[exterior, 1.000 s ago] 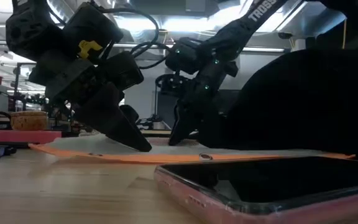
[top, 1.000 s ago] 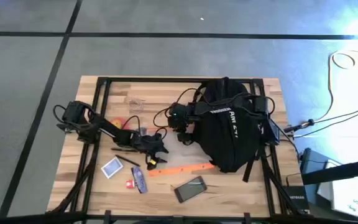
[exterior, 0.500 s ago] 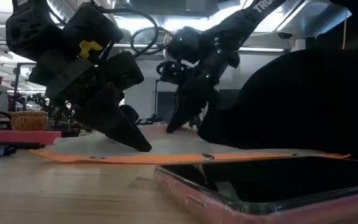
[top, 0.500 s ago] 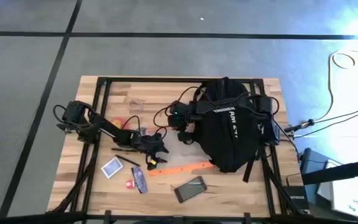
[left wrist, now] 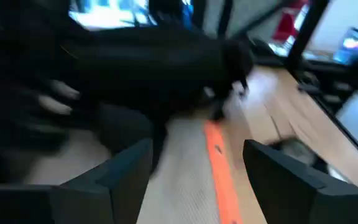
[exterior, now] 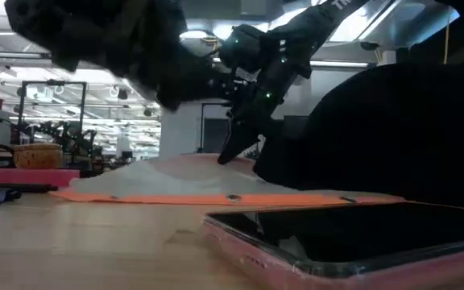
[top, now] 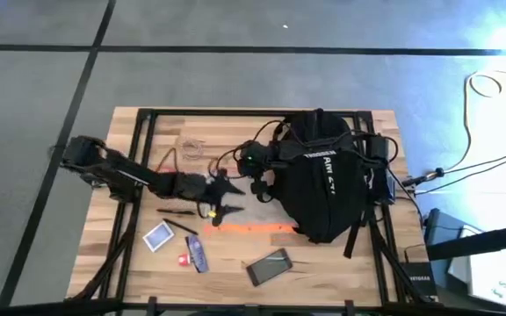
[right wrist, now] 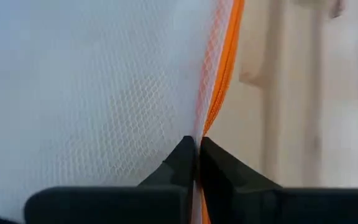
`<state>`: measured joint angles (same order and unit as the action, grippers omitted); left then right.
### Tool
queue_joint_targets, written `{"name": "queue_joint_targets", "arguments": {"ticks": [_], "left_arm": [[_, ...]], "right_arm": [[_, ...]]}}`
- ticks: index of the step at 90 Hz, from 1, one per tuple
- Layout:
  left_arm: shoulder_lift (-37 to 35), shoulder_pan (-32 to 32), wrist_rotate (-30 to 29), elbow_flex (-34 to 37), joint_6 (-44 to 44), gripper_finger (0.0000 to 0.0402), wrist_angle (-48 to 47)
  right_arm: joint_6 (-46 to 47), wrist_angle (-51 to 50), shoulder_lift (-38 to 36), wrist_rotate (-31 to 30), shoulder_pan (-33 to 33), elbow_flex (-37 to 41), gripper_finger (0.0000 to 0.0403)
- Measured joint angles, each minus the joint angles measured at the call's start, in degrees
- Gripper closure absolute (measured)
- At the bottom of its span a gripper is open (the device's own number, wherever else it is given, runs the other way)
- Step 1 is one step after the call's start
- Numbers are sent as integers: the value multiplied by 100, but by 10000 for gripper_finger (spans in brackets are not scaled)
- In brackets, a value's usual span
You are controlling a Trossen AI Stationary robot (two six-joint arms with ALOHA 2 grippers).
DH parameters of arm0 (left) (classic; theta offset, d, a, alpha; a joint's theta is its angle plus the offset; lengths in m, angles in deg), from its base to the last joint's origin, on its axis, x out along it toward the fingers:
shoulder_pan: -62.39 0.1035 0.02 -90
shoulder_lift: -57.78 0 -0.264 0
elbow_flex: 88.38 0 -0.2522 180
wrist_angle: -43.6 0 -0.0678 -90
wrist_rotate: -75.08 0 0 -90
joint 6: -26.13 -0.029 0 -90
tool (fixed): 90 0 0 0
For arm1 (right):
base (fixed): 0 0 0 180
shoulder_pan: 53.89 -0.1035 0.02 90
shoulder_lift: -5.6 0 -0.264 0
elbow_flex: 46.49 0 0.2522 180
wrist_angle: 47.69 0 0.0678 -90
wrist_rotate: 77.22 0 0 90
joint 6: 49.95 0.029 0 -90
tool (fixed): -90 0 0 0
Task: Unpack backpack
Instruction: Open the transparent white zip bag
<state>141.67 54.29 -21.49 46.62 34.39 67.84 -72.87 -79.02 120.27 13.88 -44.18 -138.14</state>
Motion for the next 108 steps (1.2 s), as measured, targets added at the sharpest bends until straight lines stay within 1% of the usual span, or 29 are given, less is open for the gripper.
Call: {"name": "queue_joint_targets", "arguments": {"ticks": [6, 19, 28, 34, 42, 52, 59, 63, 68, 73, 78, 85, 88, 93, 104, 108], "left_arm": [[-512, 48, -439, -8, -224, 163, -318], [-1536, 34, -1838, -5, -740, 163, -1289], [-2105, 35, -2527, -7, -938, 163, -1785], [-2392, 92, -2904, -7, -1056, 163, -2057], [-2732, 242, -3214, -7, -1278, 163, -2215], [-3107, 505, -3261, -7, -1552, 163, -2252], [-3315, 727, -3261, -7, -1607, 163, -2286], [-3401, 857, -3256, -7, -1465, 163, -2318], [-3452, 1020, -3055, -7, -1150, 163, -2420], [-3457, 1186, -2503, -7, -817, 163, -2514], [-3390, 1325, -1644, -9, -533, 163, -2576], [-3215, 1423, -72, -9, -510, 163, -2583], [-3109, 1421, 356, -9, -528, 163, -2572], [-2951, 1393, 548, -9, -427, 163, -2555], [-2629, 1487, 548, -11, -388, 163, -2596], [-2536, 1533, 674, -9, -392, 163, -2603]], "right_arm": [[-131, 45, -121, -132, -4, 0, 398], [-401, 74, -473, -306, -10, 0, 402], [-677, 144, -782, -294, -72, -3, 402], [-1185, 141, -951, -86, -159, -4, 402], [-1968, 133, -1085, 96, -403, -7, 402], [-2909, 40, -1192, 94, -790, -10, 402], [-3430, 32, -1206, -214, -1084, -11, 402], [-3614, 66, -1206, -475, -1233, -11, 403], [-3837, 75, -1206, -792, -1387, -11, 403], [-4027, 98, -1206, -1161, -1496, -11, 403], [-4160, 95, -1206, -1616, -1562, -11, 403], [-4294, 99, -1206, -2184, -1624, -11, 403], [-4382, 101, -1206, -2331, -1638, -11, 403], [-4555, 105, -1206, -2540, -1665, -11, 403], [-5007, 135, -1186, -2866, -1730, -11, 403], [-5194, 141, -1171, -3057, -1731, -11, 403]]}}
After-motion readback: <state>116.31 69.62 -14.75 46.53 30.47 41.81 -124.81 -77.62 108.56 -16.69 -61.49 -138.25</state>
